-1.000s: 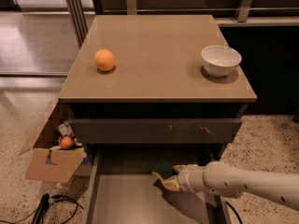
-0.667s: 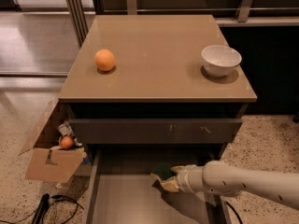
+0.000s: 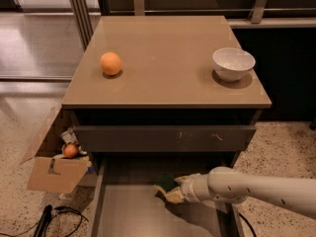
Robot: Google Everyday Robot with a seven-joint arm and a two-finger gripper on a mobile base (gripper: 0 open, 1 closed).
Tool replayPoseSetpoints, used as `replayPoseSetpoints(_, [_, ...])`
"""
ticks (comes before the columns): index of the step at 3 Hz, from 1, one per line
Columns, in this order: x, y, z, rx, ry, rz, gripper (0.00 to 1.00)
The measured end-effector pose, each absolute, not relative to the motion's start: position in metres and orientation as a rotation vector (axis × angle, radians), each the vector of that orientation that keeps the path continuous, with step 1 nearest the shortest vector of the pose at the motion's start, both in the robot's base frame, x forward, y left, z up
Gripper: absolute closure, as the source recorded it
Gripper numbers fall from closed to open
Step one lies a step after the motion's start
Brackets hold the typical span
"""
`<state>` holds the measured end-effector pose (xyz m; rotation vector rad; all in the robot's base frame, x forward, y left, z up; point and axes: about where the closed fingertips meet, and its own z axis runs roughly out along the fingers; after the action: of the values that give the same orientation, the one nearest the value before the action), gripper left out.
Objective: Place sponge into middle drawer
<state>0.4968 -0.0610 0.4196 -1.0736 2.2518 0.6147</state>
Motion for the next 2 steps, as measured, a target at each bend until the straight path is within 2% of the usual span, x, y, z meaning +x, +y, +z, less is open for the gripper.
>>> replayPoseSetpoints(2, [0.492, -0.054, 0.393, -1.081, 2.282, 0.625, 1.0])
